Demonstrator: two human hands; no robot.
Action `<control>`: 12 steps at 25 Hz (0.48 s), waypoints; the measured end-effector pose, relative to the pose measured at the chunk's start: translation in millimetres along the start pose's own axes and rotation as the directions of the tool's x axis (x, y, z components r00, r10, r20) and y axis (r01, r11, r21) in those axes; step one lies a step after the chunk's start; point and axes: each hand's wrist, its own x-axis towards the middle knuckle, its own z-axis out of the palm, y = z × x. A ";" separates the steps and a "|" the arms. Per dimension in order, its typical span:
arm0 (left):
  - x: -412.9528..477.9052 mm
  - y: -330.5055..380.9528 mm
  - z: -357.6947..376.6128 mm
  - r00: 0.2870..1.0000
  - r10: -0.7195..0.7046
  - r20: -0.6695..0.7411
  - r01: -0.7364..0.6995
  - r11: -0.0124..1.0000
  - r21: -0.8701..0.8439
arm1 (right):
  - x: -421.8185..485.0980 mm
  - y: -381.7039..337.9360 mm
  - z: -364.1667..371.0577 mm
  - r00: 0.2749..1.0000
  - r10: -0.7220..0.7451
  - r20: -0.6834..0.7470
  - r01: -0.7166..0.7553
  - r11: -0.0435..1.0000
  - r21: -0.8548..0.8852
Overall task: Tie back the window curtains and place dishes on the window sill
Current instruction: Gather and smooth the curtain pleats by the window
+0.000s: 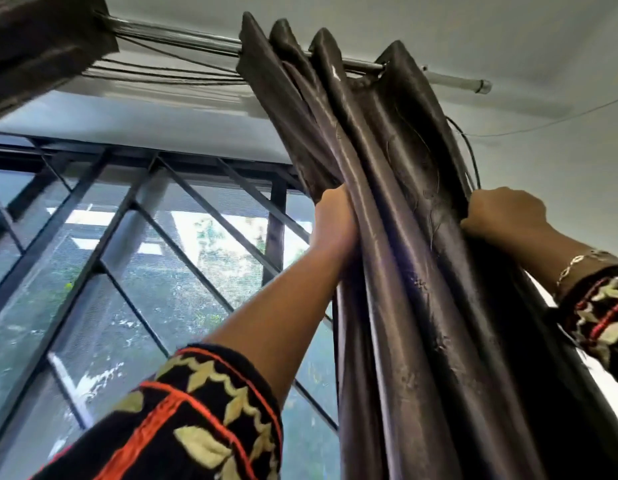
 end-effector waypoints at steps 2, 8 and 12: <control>-1.2 2.9 2.9 0.998 0.044 0.038 -0.042 0.997 -0.059 | -0.6 -0.6 0.2 1.000 0.004 -0.015 -0.004 1.000 -0.016; -27.3 -13.9 -49.4 0.986 0.008 -0.169 -0.009 1.000 -0.006 | -6.7 -16.4 -10.9 0.997 -0.024 -0.079 0.026 1.000 0.016; -65.4 -25.6 -90.5 0.963 0.130 -0.235 -0.025 0.914 0.404 | -21.2 -29.1 -23.9 0.993 -0.005 -0.121 0.007 1.000 0.019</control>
